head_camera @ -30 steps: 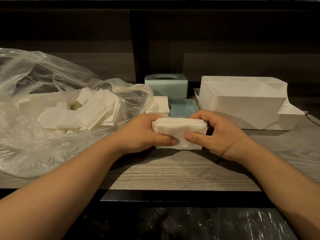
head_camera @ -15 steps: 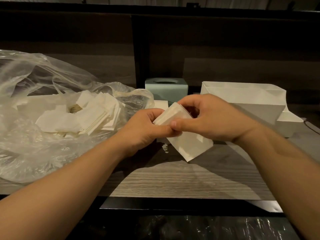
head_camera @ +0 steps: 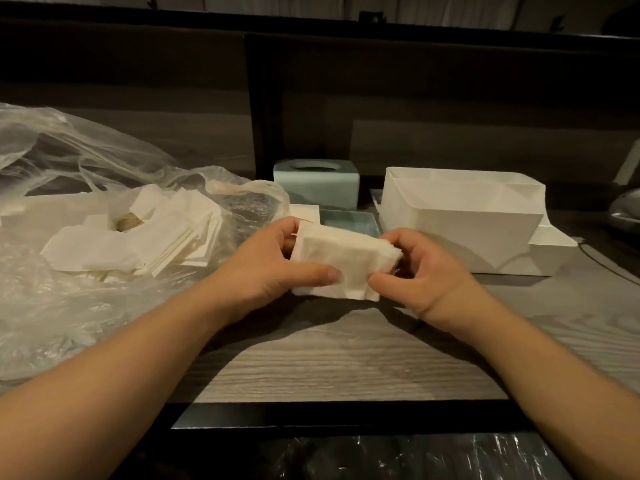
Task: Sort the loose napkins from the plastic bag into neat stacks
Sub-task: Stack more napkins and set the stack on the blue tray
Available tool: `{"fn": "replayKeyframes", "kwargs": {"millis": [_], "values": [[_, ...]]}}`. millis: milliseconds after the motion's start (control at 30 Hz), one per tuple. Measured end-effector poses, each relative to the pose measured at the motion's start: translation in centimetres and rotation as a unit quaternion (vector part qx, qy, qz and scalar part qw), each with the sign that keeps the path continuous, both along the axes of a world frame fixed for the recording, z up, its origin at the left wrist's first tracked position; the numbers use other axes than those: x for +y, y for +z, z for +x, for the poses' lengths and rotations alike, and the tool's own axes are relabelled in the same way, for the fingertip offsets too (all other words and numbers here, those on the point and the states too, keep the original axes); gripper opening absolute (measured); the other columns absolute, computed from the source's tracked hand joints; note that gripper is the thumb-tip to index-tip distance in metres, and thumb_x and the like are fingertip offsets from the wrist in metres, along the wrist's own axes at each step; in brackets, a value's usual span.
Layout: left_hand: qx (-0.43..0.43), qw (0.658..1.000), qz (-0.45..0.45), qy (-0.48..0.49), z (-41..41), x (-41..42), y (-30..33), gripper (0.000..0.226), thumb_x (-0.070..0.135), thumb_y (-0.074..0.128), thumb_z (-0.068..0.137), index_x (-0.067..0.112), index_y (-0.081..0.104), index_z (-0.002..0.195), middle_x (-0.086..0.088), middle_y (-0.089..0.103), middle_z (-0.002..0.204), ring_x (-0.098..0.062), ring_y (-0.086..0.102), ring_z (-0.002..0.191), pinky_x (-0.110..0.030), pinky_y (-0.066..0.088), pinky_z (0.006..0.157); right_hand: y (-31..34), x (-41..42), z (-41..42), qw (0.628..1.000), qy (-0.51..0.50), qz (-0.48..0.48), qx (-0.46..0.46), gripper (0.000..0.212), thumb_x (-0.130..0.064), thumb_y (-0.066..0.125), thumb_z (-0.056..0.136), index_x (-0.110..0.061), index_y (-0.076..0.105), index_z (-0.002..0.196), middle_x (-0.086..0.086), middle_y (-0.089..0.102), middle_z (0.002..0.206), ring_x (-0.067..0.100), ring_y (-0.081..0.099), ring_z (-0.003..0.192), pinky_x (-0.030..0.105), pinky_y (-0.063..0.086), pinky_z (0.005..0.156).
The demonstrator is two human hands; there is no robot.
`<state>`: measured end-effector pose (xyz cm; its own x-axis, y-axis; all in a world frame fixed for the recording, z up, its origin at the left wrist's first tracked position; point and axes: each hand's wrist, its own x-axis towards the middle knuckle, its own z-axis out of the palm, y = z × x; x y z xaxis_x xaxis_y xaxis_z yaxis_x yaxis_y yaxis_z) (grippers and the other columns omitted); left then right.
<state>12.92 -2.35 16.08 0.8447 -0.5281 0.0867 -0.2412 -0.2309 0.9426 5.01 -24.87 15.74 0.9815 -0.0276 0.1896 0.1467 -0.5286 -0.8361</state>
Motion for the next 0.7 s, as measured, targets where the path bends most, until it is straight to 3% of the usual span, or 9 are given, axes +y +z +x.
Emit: {"fn": "replayKeyframes", "kwargs": {"millis": [100,200,333,567,700], "values": [[-0.019,0.999,0.034,-0.008,-0.25,-0.08,-0.37,0.045,0.022,0.092,0.071,0.022,0.073,0.113,0.002,0.078,0.101,-0.014,0.075,0.094,-0.032,0.060,0.082,-0.68,-0.04,0.24,0.999,-0.012,-0.049,-0.011,0.039,-0.027,0.080,0.083,-0.039,0.053,0.108,-0.012,0.066,0.105,0.009,0.066,0.094,0.029,0.059,0.083],[-0.030,0.999,0.039,0.003,-0.20,0.08,-0.39,0.033,0.017,0.091,0.073,0.020,0.075,0.102,0.003,0.078,0.089,-0.010,0.073,0.082,-0.022,0.053,0.070,-0.81,-0.24,0.33,0.994,-0.063,-0.065,-0.063,0.036,-0.038,0.082,0.078,-0.033,0.053,0.097,-0.008,0.063,0.092,0.009,0.061,0.081,0.026,0.057,0.071],[-0.028,0.999,0.044,0.000,-0.32,-0.08,-0.25,0.040,0.018,0.091,0.073,0.021,0.073,0.108,0.003,0.077,0.091,-0.009,0.073,0.082,-0.018,0.052,0.068,-0.87,-0.32,0.44,0.991,-0.059,-0.090,-0.078,0.024,-0.040,0.082,0.077,-0.028,0.063,0.088,-0.007,0.067,0.079,0.007,0.061,0.073,0.022,0.055,0.064],[-0.030,0.999,0.039,0.009,-0.62,-0.34,-0.10,0.043,0.017,0.090,0.070,0.023,0.072,0.109,0.006,0.078,0.093,-0.007,0.074,0.083,-0.014,0.053,0.069,-0.94,-0.53,0.80,0.992,-0.062,-0.086,-0.065,0.027,-0.041,0.078,0.080,-0.030,0.067,0.102,-0.008,0.067,0.087,0.007,0.062,0.078,0.025,0.058,0.073],[-0.033,0.998,0.045,0.008,-0.80,-0.30,0.09,0.043,0.016,0.089,0.072,0.024,0.071,0.110,0.007,0.078,0.095,-0.008,0.074,0.085,-0.012,0.052,0.068,-1.00,-0.59,0.82,0.994,-0.049,-0.082,-0.061,0.020,-0.038,0.078,0.084,-0.030,0.067,0.098,-0.009,0.068,0.086,0.006,0.063,0.078,0.025,0.058,0.072]]}}
